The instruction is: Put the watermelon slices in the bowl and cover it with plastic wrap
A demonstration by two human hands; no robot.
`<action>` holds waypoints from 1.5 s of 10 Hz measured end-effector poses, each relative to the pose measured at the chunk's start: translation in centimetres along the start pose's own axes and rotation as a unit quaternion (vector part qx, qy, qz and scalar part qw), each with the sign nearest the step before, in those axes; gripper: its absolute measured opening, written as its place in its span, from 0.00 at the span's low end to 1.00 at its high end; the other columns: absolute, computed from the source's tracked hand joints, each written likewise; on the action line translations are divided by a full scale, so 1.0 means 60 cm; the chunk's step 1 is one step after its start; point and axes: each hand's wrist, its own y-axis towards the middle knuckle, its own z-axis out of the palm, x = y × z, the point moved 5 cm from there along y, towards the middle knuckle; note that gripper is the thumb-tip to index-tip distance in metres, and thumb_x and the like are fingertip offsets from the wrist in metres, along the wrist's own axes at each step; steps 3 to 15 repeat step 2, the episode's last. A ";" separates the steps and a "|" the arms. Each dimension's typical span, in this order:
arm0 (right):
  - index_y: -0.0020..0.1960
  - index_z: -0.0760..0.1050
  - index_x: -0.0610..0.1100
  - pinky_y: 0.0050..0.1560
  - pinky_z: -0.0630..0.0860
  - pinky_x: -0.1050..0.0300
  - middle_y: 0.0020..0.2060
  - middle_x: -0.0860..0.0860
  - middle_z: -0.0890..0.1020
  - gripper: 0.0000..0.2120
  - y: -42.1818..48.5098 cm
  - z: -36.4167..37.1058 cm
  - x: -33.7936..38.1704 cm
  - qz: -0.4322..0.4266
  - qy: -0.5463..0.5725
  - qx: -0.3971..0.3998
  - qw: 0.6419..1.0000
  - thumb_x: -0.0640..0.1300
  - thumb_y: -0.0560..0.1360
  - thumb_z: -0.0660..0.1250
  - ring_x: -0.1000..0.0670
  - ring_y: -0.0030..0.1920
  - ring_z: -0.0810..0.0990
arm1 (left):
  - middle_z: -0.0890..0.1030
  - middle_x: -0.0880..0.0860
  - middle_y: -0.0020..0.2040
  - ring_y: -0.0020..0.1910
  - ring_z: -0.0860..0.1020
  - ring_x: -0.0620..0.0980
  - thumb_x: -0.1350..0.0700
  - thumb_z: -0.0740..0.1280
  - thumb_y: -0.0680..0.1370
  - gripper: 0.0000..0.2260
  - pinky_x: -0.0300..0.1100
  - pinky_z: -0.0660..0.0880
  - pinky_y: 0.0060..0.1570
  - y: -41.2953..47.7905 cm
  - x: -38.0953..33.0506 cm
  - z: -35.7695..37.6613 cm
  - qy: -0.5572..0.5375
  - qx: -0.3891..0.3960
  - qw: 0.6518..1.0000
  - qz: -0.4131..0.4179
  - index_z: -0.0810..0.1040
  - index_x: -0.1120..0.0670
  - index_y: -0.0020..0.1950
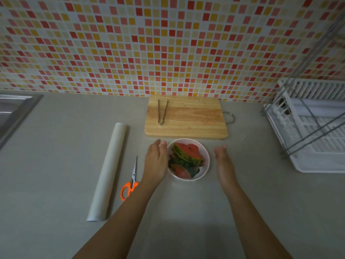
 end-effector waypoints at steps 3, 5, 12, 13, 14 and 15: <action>0.67 0.69 0.44 0.58 0.59 0.68 0.67 0.47 0.73 0.18 -0.040 -0.019 0.133 -0.217 -0.101 -0.040 0.970 0.47 0.81 0.52 0.50 0.67 0.69 | 0.74 0.62 0.67 0.67 0.70 0.59 0.53 0.51 0.83 0.20 0.44 0.65 0.60 0.047 -0.122 -0.023 0.058 0.060 0.991 0.107 0.70 0.61 0.69; 0.67 0.69 0.44 0.58 0.59 0.68 0.67 0.47 0.73 0.18 -0.040 -0.019 0.133 -0.217 -0.101 -0.040 0.970 0.47 0.81 0.52 0.50 0.67 0.69 | 0.74 0.62 0.67 0.67 0.70 0.59 0.53 0.51 0.83 0.20 0.44 0.65 0.60 0.047 -0.122 -0.023 0.058 0.060 0.991 0.107 0.70 0.61 0.69; 0.67 0.69 0.44 0.58 0.59 0.68 0.67 0.47 0.73 0.18 -0.040 -0.019 0.133 -0.217 -0.101 -0.040 0.970 0.47 0.81 0.52 0.50 0.67 0.69 | 0.74 0.62 0.67 0.67 0.70 0.59 0.53 0.51 0.83 0.20 0.44 0.65 0.60 0.047 -0.122 -0.023 0.058 0.060 0.991 0.107 0.70 0.61 0.69; 0.67 0.69 0.44 0.58 0.59 0.68 0.67 0.47 0.73 0.18 -0.040 -0.019 0.133 -0.217 -0.101 -0.040 0.970 0.47 0.81 0.52 0.50 0.67 0.69 | 0.74 0.62 0.67 0.67 0.70 0.59 0.53 0.51 0.83 0.20 0.44 0.65 0.60 0.047 -0.122 -0.023 0.058 0.060 0.991 0.107 0.70 0.61 0.69; 0.67 0.69 0.44 0.58 0.59 0.68 0.67 0.47 0.73 0.18 -0.040 -0.019 0.133 -0.217 -0.101 -0.040 0.970 0.47 0.81 0.52 0.50 0.67 0.69 | 0.74 0.62 0.67 0.67 0.70 0.59 0.53 0.51 0.83 0.20 0.44 0.65 0.60 0.047 -0.122 -0.023 0.058 0.060 0.991 0.107 0.70 0.61 0.69; 0.67 0.69 0.44 0.58 0.59 0.68 0.67 0.47 0.73 0.18 -0.040 -0.019 0.133 -0.217 -0.101 -0.040 0.970 0.47 0.81 0.52 0.50 0.67 0.69 | 0.74 0.62 0.67 0.67 0.70 0.59 0.53 0.51 0.83 0.20 0.44 0.65 0.60 0.047 -0.122 -0.023 0.058 0.060 0.991 0.107 0.70 0.61 0.69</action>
